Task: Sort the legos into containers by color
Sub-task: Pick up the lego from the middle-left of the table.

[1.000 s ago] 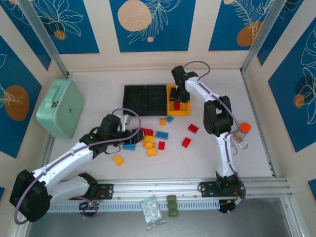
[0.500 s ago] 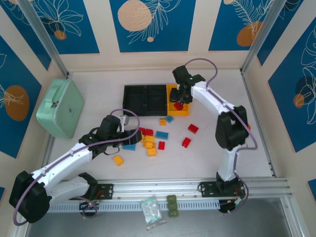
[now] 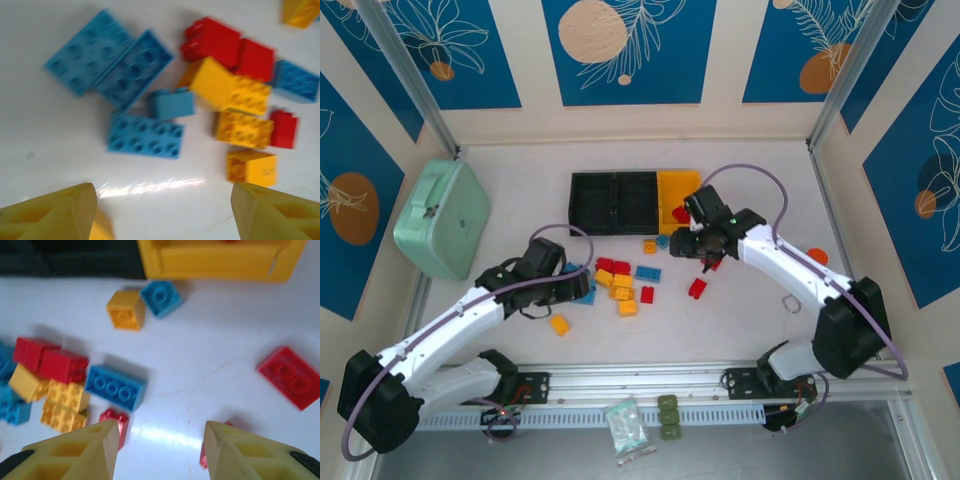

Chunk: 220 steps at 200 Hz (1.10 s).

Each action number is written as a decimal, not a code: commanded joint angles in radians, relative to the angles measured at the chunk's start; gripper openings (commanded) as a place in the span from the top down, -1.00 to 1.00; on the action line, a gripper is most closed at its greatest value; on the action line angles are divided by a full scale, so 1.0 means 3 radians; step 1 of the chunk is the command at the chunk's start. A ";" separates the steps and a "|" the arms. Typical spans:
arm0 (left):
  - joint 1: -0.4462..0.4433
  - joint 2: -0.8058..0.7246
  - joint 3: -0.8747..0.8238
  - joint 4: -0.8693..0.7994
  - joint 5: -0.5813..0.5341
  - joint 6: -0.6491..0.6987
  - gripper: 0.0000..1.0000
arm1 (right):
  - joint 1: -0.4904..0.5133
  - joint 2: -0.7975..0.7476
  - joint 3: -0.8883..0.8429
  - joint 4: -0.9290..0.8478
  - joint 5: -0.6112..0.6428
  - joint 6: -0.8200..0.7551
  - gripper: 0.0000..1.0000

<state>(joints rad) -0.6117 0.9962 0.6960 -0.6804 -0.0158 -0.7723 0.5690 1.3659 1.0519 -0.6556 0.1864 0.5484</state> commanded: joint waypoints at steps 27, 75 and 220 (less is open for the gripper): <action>-0.0091 -0.0193 -0.0406 -0.0505 -0.0218 -0.0546 -0.49 | 0.0301 -0.0620 -0.0668 0.0689 -0.0457 0.0274 -0.05; -0.0139 -0.0047 -0.0621 -0.0157 -0.0195 -0.0702 -0.52 | 0.0498 -0.0539 -0.0770 0.0744 -0.0307 0.0395 -0.04; -0.0150 0.0223 -0.0164 -0.0026 -0.0264 -0.0355 0.45 | 0.0629 -0.0561 -0.0809 0.0754 -0.0221 0.0504 -0.03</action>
<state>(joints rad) -0.6468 1.0492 0.5594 -0.6697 -0.0658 -0.9333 0.7528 1.2304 0.8223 -0.4297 0.1089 0.6895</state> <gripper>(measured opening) 0.309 0.516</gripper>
